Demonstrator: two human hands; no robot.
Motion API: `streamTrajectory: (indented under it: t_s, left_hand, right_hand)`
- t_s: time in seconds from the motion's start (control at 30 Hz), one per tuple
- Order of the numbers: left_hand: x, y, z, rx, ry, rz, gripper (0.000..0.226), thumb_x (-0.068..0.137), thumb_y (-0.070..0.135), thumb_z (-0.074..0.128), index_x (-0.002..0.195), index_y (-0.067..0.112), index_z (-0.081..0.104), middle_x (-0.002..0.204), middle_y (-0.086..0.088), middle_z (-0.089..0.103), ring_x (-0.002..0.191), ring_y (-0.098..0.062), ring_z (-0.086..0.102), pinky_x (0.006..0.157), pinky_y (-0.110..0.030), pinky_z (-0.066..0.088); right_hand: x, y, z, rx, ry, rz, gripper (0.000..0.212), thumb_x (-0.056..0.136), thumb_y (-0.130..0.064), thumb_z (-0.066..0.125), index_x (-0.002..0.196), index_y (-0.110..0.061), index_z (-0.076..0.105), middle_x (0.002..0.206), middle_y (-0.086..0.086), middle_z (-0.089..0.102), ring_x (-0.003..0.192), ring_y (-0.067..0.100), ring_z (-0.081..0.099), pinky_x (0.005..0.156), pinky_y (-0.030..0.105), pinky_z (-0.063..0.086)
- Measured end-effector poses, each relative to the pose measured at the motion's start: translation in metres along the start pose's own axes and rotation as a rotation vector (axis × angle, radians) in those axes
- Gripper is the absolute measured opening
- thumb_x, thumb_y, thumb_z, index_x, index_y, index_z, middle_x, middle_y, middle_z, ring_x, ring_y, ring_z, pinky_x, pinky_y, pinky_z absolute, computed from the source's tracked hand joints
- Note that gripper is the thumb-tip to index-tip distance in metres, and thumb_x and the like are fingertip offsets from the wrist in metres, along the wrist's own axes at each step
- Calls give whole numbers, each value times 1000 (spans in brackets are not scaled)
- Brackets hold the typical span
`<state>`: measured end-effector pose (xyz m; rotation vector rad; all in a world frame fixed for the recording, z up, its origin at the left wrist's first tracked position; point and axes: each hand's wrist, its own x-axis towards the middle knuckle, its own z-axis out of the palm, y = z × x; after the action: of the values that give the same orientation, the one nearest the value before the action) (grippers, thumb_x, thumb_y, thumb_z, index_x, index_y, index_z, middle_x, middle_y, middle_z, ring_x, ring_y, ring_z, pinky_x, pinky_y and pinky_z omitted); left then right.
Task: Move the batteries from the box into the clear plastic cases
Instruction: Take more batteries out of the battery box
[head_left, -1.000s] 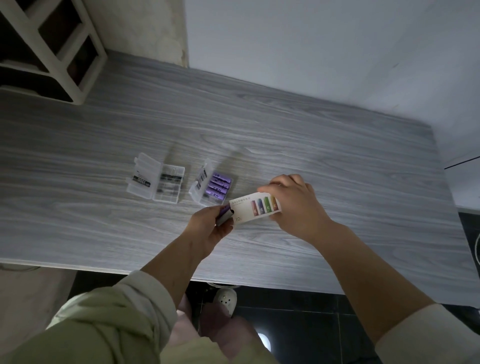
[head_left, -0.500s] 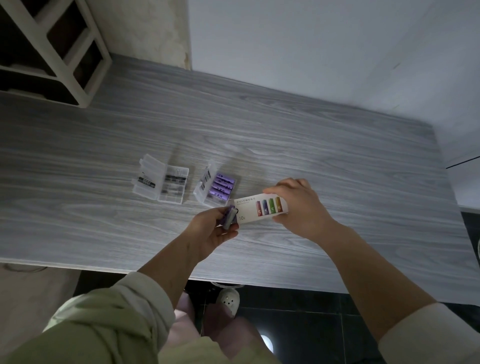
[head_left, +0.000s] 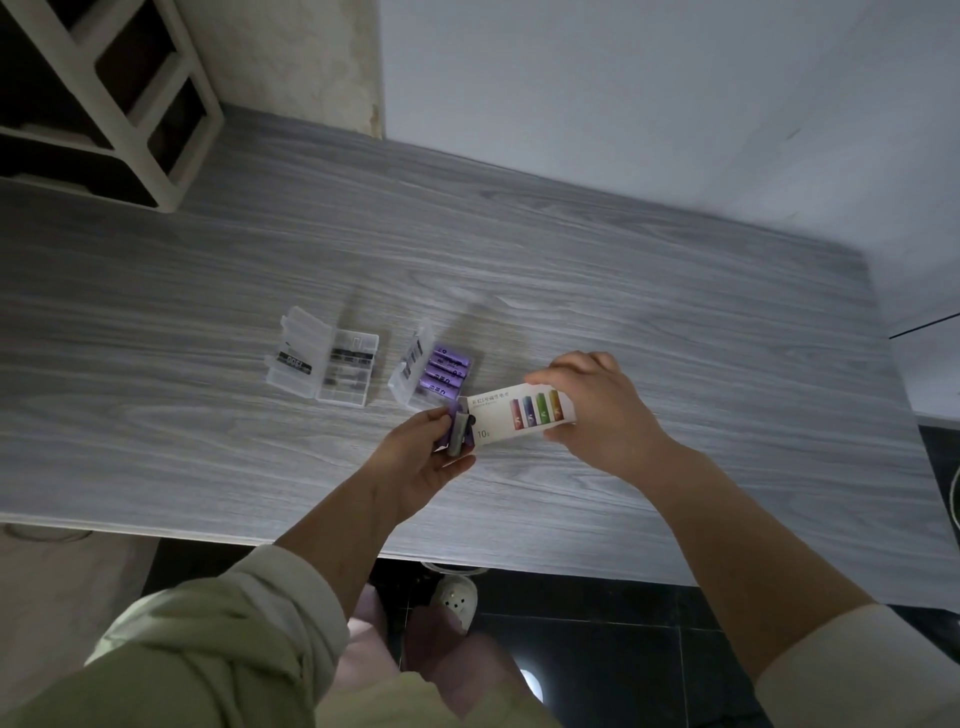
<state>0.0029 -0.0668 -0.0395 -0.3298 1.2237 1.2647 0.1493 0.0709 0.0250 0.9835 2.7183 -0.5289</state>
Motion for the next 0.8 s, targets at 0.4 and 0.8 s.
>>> streamTrajectory:
  t_s: [0.4,0.8]
  left_hand:
    - [6,-3,-2,-134,0,-39,17,98,21,50,90,8,56,90,-14,66,82,-26,65,74,-37,54]
    - [14,-9,-1,-347,23,-93,16,97,17,53,90,3,58,94,-14,57,87,-30,64,72,-41,59]
  right_hand:
    - [-1,3,3,4,5,-50,54,78,-26,73,127,-35,52,121,-12,49,115,12,33,93,29,32]
    - [-7,-13,-2,-106,45,-142,53,80,-27,70,130,-30,54,124,-8,52,117,18,36,91,35,34]
